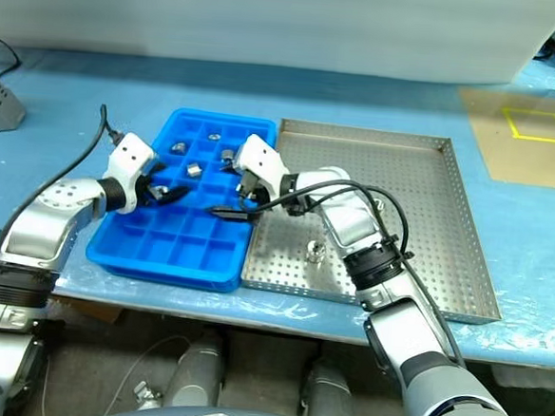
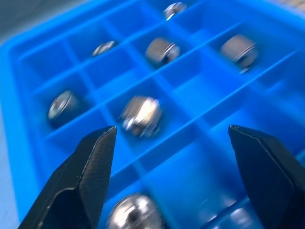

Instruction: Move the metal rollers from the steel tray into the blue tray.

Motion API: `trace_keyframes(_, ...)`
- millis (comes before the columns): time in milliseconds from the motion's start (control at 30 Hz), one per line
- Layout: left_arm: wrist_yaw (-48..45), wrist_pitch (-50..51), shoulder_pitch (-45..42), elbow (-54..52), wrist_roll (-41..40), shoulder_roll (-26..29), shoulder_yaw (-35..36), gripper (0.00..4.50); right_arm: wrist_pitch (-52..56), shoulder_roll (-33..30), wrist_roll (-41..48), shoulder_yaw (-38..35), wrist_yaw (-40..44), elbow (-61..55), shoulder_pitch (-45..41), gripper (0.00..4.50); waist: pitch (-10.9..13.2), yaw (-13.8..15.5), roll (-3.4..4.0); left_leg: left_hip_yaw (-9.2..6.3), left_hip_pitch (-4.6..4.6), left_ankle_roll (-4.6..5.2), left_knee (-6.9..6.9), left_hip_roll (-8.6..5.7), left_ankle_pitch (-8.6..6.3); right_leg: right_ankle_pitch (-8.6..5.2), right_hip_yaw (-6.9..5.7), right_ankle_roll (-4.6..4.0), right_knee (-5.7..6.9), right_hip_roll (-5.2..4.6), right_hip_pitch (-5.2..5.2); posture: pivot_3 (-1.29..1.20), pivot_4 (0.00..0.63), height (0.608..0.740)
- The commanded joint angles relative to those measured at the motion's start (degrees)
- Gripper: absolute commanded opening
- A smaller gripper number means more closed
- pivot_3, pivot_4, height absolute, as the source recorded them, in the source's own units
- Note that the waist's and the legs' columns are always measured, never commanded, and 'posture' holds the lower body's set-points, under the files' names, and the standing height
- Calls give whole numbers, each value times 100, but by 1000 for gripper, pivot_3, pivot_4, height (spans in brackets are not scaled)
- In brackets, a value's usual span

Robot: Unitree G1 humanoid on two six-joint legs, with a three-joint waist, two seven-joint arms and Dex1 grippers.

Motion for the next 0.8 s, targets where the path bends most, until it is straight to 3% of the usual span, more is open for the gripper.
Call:
trace_keyframes(33,-304,97,-170,-502,-456,78,210,3953,27,-377,134,-400,170,-352,47,4500,0,5,0,0,0,0,1,-1,0,0,-1,0,1,-2,2,104,150,740)
trace_keyframes(267,-775,-15,-917,-260,-555,-272,-475,3953,226,-1248,-7,-903,-89,-610,419,4500,-1,-52,3,3,11,-3,11,1,5,3,4,-2,11,2,10,-45,150,740)
trace_keyframes(467,-1598,-567,-1582,590,-239,-773,-1444,3953,900,-2055,70,-1561,-516,-1803,1531,4500,-2,-230,4,7,15,7,14,-2,2,17,21,21,1,8,15,-220,150,740)
trace_keyframes(800,-2617,-1647,-2370,2233,443,-1716,-2522,3953,1843,-2226,157,-2282,-1447,-3353,2923,4500,-6,-790,11,39,49,30,21,-13,-9,21,84,21,-9,20,22,-447,150,740)
